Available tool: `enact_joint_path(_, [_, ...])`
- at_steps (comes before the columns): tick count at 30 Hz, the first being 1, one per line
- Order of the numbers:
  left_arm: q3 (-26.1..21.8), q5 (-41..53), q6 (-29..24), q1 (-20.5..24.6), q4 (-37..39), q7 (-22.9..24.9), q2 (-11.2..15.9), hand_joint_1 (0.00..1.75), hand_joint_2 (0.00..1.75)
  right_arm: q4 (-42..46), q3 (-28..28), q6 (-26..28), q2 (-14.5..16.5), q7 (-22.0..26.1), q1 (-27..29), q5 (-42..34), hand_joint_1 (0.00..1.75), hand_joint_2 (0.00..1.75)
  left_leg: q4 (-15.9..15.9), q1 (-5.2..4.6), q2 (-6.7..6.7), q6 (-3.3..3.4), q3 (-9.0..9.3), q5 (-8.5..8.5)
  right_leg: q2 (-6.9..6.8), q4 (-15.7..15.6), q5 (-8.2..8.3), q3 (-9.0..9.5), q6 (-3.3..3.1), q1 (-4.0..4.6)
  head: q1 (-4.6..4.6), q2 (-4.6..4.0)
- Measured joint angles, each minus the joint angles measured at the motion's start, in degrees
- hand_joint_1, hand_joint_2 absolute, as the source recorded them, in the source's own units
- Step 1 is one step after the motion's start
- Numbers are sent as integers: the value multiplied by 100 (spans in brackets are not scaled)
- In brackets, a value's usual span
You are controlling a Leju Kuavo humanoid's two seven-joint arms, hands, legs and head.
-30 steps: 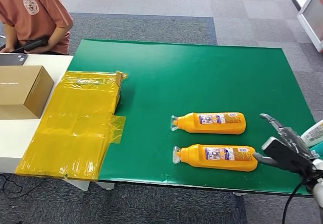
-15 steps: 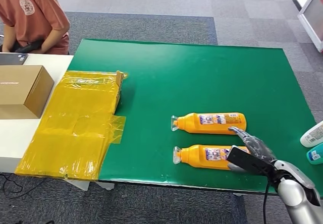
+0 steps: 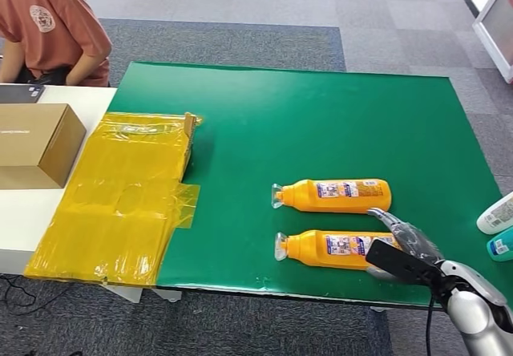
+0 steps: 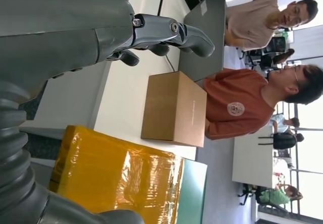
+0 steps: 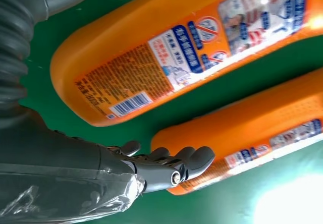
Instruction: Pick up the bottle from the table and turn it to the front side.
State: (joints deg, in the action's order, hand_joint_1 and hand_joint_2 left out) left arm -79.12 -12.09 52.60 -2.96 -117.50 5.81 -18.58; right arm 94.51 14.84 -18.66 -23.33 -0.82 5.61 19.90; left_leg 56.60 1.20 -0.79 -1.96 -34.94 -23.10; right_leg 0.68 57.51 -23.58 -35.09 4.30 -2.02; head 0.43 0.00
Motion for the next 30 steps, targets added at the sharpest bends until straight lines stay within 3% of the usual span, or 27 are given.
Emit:
enact_joint_path(11, [-20, 235, -85, 48, -4, -314, -4, 0, 175, -95, -38, 351, 4, -318, 306, 831, 0, 175, 0, 0, 1, -7, 0, -5, 2, 0, -4, -3, -3, 0, 1, 0])
enact_joint_path(18, [-18, 153, -128, 49, -4, -295, -4, 0, 175, -315, -4, 433, 179, -389, 263, 1394, 0, 175, 0, 0, 1, -7, 1, -5, 2, 0, -4, -2, -3, 0, 0, 0])
enact_joint_path(30, [-18, 121, -131, 49, -5, -246, -4, 0, 175, -528, 14, 474, 322, -384, 127, 1518, 0, 175, 0, 1, 1, -7, 4, -5, 2, 0, -4, 2, -3, 1, 1, 0])
